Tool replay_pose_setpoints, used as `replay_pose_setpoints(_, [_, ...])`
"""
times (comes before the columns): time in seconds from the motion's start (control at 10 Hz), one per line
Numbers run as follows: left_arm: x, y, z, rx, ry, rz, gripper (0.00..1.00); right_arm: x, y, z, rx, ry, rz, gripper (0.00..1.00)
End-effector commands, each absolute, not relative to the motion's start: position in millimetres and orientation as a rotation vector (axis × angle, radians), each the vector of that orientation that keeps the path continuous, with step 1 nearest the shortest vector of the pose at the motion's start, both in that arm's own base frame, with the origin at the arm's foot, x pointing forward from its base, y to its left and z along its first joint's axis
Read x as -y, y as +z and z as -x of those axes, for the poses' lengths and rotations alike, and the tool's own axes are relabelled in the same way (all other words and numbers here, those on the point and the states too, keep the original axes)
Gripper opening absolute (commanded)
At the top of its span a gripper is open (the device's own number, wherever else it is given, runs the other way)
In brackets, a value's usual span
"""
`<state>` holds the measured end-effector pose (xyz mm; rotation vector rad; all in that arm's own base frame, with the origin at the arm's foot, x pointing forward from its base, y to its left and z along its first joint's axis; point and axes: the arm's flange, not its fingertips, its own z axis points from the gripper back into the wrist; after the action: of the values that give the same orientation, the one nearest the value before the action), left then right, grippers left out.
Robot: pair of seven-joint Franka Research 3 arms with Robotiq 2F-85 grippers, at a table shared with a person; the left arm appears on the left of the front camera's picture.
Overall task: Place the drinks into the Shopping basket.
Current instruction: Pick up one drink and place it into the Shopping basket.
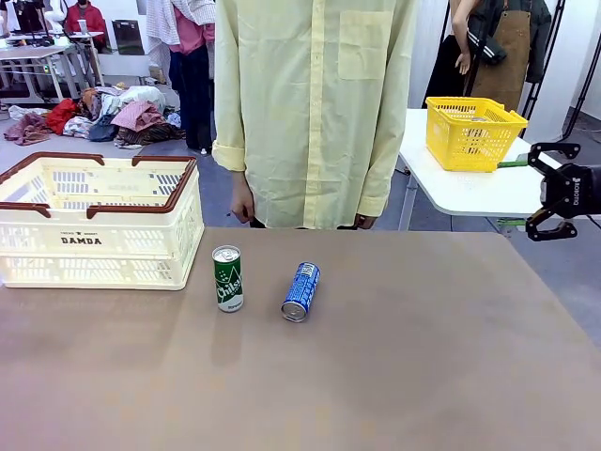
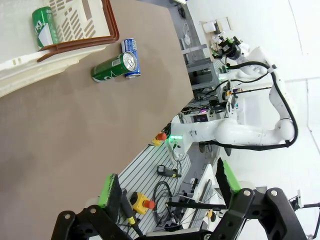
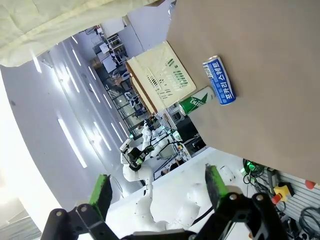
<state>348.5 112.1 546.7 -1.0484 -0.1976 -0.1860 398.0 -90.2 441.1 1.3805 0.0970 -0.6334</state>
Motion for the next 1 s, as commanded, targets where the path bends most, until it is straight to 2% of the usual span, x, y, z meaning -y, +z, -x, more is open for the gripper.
replay_pose_setpoints(0.0, [-60.8, 584.6, -352.7, 0.15, -0.143, 0.887, 1.0, 93.6, 443.7, -397.9, -0.107, -0.624, -1.374, 1.0])
replay_pose_setpoints(0.2, [27.1, 623.9, -376.2, 0.081, -0.227, 0.644, 1.0, 93.6, 443.7, -397.9, -0.107, -0.624, -1.374, 1.0])
replay_pose_setpoints(0.4, [113.4, 629.0, -400.0, 0.026, -0.206, 0.413, 1.0, 93.6, 443.7, -397.9, -0.107, -0.624, -1.374, 1.0])
replay_pose_setpoints(0.5, [165.3, 616.7, -409.8, 0.031, -0.241, 0.367, 1.0, 93.6, 443.7, -397.9, -0.107, -0.624, -1.374, 1.0])
replay_pose_setpoints(0.6, [221.8, 588.6, -419.8, 0.077, -0.216, 0.245, 1.0, 93.6, 443.7, -397.9, -0.107, -0.624, -1.374, 1.0])
replay_pose_setpoints(0.9, [292.2, 515.9, -419.8, 0.217, -0.09, 0.058, 1.0, 93.6, 443.7, -397.9, -0.107, -0.624, -1.374, 1.0])
